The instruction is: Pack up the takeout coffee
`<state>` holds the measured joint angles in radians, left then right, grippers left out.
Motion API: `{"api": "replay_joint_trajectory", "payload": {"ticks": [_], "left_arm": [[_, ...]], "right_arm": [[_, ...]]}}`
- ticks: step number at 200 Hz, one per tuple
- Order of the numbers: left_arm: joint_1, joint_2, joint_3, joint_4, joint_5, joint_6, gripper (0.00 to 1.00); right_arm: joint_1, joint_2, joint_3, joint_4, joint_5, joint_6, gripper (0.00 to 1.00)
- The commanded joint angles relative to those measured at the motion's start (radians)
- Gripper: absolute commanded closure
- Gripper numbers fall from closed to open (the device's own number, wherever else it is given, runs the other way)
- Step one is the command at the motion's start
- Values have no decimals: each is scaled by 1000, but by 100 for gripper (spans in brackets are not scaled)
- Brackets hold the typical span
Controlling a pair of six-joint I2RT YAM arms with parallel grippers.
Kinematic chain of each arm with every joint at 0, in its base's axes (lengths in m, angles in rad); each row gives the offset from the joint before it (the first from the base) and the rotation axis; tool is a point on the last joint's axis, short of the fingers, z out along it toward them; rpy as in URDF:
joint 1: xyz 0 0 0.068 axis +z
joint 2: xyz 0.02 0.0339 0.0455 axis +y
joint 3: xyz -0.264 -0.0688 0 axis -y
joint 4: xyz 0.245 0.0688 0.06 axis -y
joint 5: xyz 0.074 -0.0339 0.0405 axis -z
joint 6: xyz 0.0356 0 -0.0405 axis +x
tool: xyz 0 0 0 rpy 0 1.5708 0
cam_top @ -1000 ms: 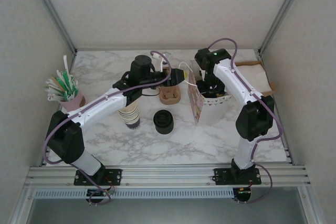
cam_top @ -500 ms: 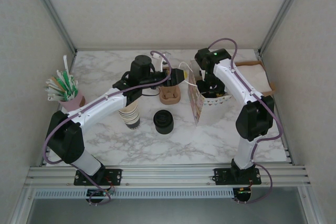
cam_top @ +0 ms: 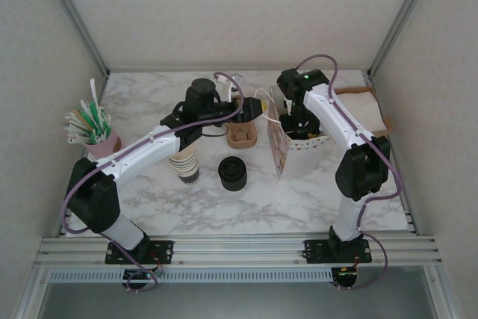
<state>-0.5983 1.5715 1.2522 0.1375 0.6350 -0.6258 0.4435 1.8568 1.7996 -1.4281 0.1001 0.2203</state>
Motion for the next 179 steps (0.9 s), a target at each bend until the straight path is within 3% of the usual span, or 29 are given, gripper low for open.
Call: {"api": "replay_joint_trajectory", "payload": {"ticks": [1, 179], "left_arm": [[6, -14, -8, 31, -4, -8, 34], [7, -9, -7, 40, 11, -5, 34]], "right_arm": [[0, 25, -8, -9, -23, -10, 31], [-2, 75, 42, -102, 9, -14, 31]]}}
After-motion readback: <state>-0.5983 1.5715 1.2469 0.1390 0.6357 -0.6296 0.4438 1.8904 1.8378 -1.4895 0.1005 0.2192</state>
